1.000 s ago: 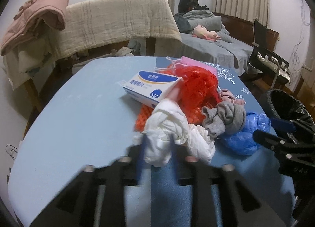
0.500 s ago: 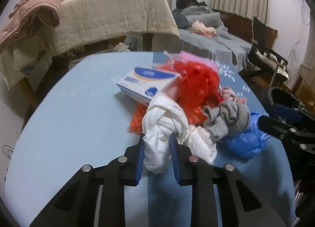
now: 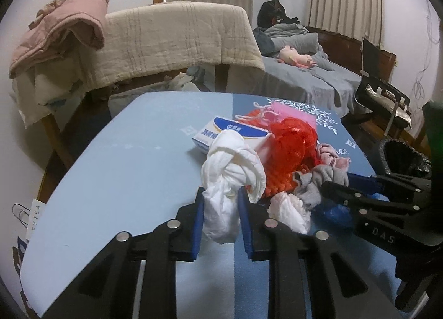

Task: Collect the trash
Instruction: 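Grasp the grey sock with the right gripper while the left gripper grasps the white tissue, then carry both items over the black bin and open both grippers to drop them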

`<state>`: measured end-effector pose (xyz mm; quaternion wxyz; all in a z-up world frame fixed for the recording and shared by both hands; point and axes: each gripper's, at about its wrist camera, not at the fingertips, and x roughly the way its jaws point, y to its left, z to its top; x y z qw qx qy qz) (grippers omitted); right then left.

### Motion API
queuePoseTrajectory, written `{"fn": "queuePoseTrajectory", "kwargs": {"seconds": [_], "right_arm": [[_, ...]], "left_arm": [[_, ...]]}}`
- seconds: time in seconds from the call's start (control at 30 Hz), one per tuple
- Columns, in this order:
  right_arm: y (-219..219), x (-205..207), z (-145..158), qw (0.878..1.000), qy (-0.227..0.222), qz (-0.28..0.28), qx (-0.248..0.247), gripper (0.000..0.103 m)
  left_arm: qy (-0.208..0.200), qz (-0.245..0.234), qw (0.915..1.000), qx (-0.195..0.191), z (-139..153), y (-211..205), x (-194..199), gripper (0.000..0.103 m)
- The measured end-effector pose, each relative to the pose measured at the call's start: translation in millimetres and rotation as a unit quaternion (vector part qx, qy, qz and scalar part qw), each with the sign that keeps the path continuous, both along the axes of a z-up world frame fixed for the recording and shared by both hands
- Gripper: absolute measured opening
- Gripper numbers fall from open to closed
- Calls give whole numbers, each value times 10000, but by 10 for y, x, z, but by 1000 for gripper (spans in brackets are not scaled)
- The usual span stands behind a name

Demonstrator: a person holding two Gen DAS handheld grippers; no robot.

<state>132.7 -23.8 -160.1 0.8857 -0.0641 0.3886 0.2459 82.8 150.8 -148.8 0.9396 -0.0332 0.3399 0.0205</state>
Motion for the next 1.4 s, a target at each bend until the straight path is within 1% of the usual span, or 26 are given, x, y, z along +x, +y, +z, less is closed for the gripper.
{"fn": "queuePoseTrajectory", "kwargs": {"seconds": [0.1, 0.23, 0.4, 0.53, 0.7, 0.83, 0.87, 1.07, 1.23, 1.4], "right_arm": [[-48, -43, 87, 9999, -39, 41, 127, 27], [-178, -112, 294, 9990, -176, -17, 399, 27], [-436, -221, 547, 9970, -404, -232, 621, 27], [-719, -320, 702, 9947, -608, -473, 681, 27], [-1152, -393, 789, 9910, -768, -887, 646, 27], [-1601, -453, 787, 9853, -860, -1375, 546, 27], [-1768, -472, 773, 9826, -869, -1565, 499, 27], [-2453, -594, 637, 9682, -816, -2344, 307, 27], [-2858, -661, 494, 9562, -710, -2832, 212, 27], [-3121, -709, 403, 9481, -665, -3108, 125, 28]], "left_arm": [[-58, -14, 10000, -5, 54, -20, -16, 24], [-202, -86, 9998, 22, 175, -107, -61, 24], [-356, -260, 9990, 15, 333, -254, -83, 24], [-459, -499, 9977, 16, 434, -480, -82, 24], [-526, -916, 9944, -43, 517, -852, -8, 24], [-551, -1344, 9894, -55, 535, -1248, 61, 24], [-549, -1499, 9871, -73, 532, -1391, 90, 24], [-475, -2098, 9765, -157, 476, -2007, 217, 24], [-385, -2509, 9670, -221, 410, -2489, 319, 24], [-343, -2837, 9575, -388, 378, -2903, 439, 25]]}}
